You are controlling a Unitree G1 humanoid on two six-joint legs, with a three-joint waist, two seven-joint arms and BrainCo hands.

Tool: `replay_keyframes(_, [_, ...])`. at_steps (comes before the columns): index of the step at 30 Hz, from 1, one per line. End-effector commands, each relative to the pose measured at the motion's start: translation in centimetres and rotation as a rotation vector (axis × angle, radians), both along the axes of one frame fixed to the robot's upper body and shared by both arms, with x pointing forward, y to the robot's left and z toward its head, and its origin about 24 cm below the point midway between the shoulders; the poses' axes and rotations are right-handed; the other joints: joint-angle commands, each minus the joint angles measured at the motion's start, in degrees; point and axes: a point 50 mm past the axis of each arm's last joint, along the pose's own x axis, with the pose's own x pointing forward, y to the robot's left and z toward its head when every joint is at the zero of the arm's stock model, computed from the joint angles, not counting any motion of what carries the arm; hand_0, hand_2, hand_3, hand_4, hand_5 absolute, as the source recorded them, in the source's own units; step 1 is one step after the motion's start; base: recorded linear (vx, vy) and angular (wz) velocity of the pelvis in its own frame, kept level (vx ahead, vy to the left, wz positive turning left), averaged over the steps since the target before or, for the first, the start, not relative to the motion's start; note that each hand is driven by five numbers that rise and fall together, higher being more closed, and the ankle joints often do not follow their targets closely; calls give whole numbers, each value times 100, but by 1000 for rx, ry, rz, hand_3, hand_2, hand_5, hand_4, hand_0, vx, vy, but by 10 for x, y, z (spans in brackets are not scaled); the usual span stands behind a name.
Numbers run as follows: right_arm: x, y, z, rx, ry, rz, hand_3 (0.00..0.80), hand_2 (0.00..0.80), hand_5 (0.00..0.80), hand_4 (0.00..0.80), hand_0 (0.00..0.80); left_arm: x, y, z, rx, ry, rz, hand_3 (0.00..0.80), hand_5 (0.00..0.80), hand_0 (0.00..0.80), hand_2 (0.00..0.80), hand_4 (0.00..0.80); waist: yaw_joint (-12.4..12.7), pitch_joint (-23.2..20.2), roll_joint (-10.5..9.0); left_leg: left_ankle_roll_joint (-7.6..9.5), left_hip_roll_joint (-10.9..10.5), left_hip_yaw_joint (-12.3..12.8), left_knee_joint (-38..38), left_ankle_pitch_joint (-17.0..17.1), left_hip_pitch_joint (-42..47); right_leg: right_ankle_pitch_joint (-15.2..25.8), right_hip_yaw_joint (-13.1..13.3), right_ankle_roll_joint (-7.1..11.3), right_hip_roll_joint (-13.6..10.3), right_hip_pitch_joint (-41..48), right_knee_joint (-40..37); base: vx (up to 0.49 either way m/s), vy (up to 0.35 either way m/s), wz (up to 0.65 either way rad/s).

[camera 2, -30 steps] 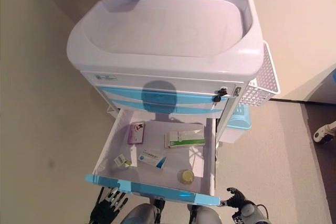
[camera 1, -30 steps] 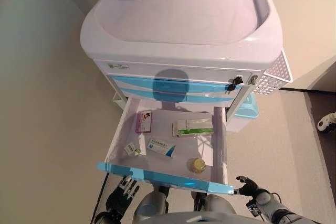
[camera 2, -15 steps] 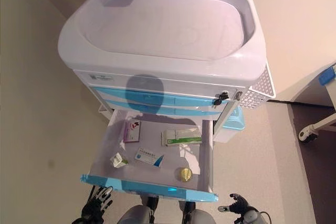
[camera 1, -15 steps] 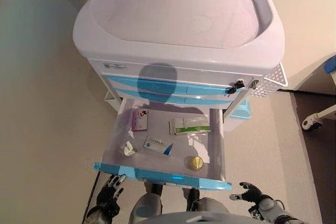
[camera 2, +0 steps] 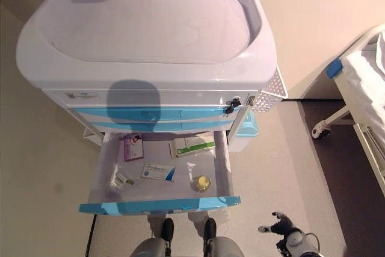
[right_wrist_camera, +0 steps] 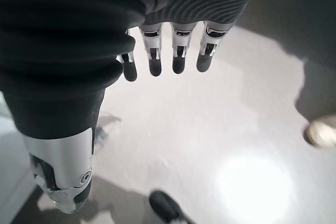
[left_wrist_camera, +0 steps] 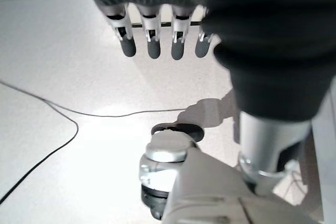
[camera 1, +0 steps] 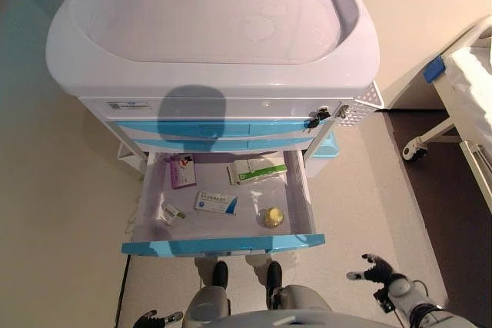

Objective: Open the drawer and pick up the medicine

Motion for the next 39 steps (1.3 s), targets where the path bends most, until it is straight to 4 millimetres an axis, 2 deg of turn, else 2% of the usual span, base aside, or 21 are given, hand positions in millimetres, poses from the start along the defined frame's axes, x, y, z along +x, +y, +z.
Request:
replay_keyframes(1, [29,-14,23,-51,-127,13,0,0,0,0,0,-8,4,0,44,53,-51,0,0,0,0,0,-23,73,-189,281,-404,100,116,-91,-233,633,107,595,-264,-128,-232,-3,0,-17])
replay_keyframes(4, [42,-19,36,-63,-189,19,0,0,0,0,0,-13,6,0,41,72,-19,0,0,0,0,0,-6,98,-235,280,-410,89,128,-92,-264,639,101,600,-271,-142,-239,0,-5,-6])
replay_keyframes(6, [65,-17,59,-67,-344,47,0,0,0,0,0,-15,7,0,58,82,-36,0,0,0,0,0,-2,110,-262,279,-408,96,106,-86,-277,644,107,607,-268,-169,-239,0,0,0])
replay_keyframes(7, [65,-17,59,-67,-344,46,0,0,0,0,0,-15,7,0,58,83,-36,0,0,0,0,0,0,110,-262,279,-408,96,106,-87,-276,644,108,607,-268,-169,-239,0,0,0])
replay_keyframes(11, [91,-5,105,-76,-588,172,0,0,0,0,0,-10,9,1,86,73,-56,0,0,0,0,0,-21,142,-309,277,-411,76,77,-73,-269,643,84,619,-279,-168,-231,0,0,0])
replay_keyframes(15, [94,8,147,-35,-762,300,0,0,0,0,0,-2,14,4,104,38,-40,0,0,0,0,0,-43,164,-395,271,-415,29,30,-47,-251,632,47,623,-294,-164,-215,-4,-4,3])
replay_keyframes(17, [94,21,169,37,-848,372,0,0,0,0,0,3,16,5,109,18,-35,0,0,0,0,0,-50,179,-450,269,-421,17,25,-37,-250,625,24,628,-301,-156,-210,-12,-10,9])
replay_keyframes(19, [91,32,182,111,-895,434,0,0,0,0,0,8,17,6,111,-3,-34,0,0,0,0,0,-44,191,-488,267,-426,10,24,-39,-238,621,17,631,-311,-146,-205,-7,-4,6])
replay_keyframes(20, [91,32,182,111,-895,434,0,0,0,0,0,8,17,6,111,-3,-34,0,0,0,0,0,-43,191,-488,267,-426,10,24,-39,-238,621,17,631,-311,-145,-205,0,0,0])
replay_keyframes(21, [87,53,205,237,-960,548,0,0,0,0,0,16,17,8,105,-38,-27,0,0,0,0,0,-28,204,-555,267,-432,24,23,-39,-234,629,18,636,-321,-146,-193,0,0,0])
replay_keyframes(22, [87,53,206,237,-960,548,0,0,0,0,0,16,17,8,105,-38,-27,0,0,0,0,0,-26,205,-553,267,-432,24,23,-39,-232,628,19,637,-321,-145,-193,0,0,0])
replay_keyframes(24, [83,69,220,340,-975,651,0,0,0,0,0,18,17,9,101,-50,-36,0,0,0,0,0,-6,205,-595,265,-433,34,23,-36,-234,643,32,644,-325,-161,-187,0,0,0])
replay_keyframes(30, [77,103,250,456,-906,960,0,0,0,0,0,20,17,10,84,-56,-72,0,0,0,0,0,79,175,-675,252,-447,52,16,-29,-246,668,36,655,-344,-184,-189,-2,1,-1])
replay_keyframes(32, [78,106,252,470,-900,979,0,0,0,0,0,20,18,10,84,-55,-73,0,0,0,0,0,86,176,-675,251,-452,45,12,-23,-251,673,31,655,-348,-185,-193,0,0,0])
replay_keyframes(39, [87,137,258,494,-837,1153,0,0,0,0,0,19,20,11,88,-53,-91,0,0,0,0,0,234,254,-646,251,-479,-15,19,25,-321,717,-32,649,-375,-220,-199,-24,1,1])
